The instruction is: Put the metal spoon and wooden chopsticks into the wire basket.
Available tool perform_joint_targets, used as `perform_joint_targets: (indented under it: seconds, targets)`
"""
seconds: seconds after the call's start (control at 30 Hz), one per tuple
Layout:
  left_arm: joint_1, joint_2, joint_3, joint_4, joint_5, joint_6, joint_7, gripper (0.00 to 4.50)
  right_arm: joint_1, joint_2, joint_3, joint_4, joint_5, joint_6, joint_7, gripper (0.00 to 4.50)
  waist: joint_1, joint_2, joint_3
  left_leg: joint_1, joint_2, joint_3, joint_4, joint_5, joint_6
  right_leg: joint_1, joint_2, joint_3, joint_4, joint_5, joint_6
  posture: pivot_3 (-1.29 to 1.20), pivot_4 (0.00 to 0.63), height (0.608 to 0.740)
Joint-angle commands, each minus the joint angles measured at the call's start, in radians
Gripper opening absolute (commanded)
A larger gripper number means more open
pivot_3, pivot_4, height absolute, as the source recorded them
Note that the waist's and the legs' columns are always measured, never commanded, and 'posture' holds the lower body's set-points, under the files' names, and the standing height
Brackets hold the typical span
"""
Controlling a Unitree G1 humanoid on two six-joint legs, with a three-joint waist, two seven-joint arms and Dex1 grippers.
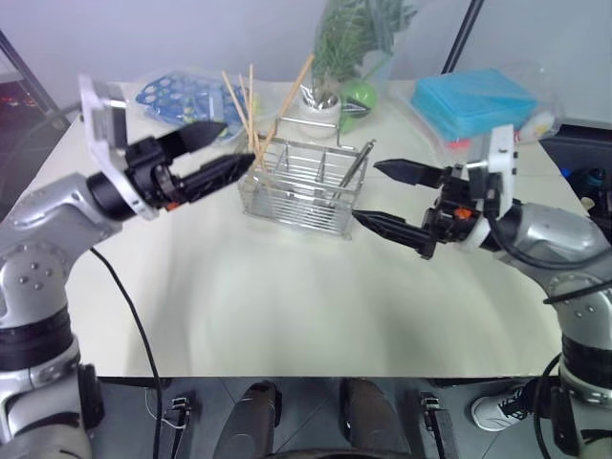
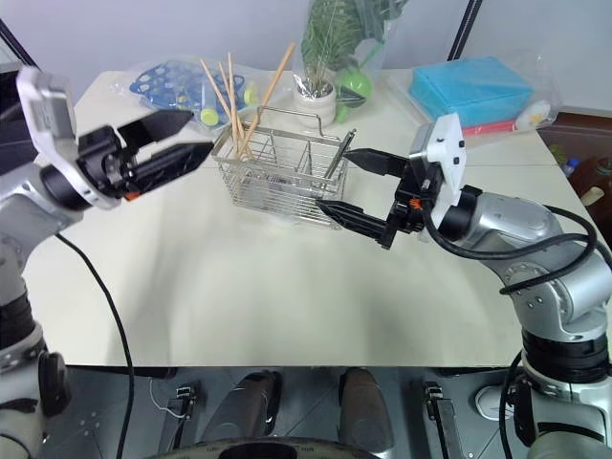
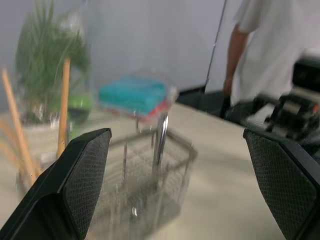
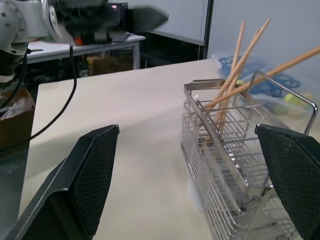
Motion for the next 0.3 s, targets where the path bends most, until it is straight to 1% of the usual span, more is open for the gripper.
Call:
perform_joint_targets:
  seconds: [0.03, 0.17, 0.3]
  targets:
    - [0.103, -0.002, 0.039, -0.080, -0.006, -0.019, 0.031, 4.45, 0.044, -0.007, -0.044, -0.055, 0.040, 0.007, -0.014, 4.50, 0.002, 0.000, 0.000, 0.000, 0.000, 0.000, 0.000, 0.000, 0.000, 0.000, 0.000, 0.000, 0.000, 0.000, 0.000, 0.00, 0.150, 0.740]
    - [0.218, -0.007, 0.046, -0.134, -0.009, -0.040, 0.044, 4.45, 0.102, -0.002, -0.056, -0.086, 0.058, 0.010, -0.040, 4.50, 0.005, 0.000, 0.000, 0.000, 0.000, 0.000, 0.000, 0.000, 0.001, 0.000, 0.000, 0.000, -0.001, 0.000, 0.000, 0.00, 0.150, 0.740]
    - [0.260, -0.011, 0.045, -0.161, -0.008, -0.064, 0.066, 4.45, 0.155, -0.005, -0.069, -0.113, 0.073, 0.012, -0.054, 4.50, 0.006, 0.000, 0.000, 0.000, 0.000, 0.001, 0.000, 0.000, 0.001, 0.000, 0.000, 0.000, -0.001, -0.002, -0.003, 0.00, 0.150, 0.740]
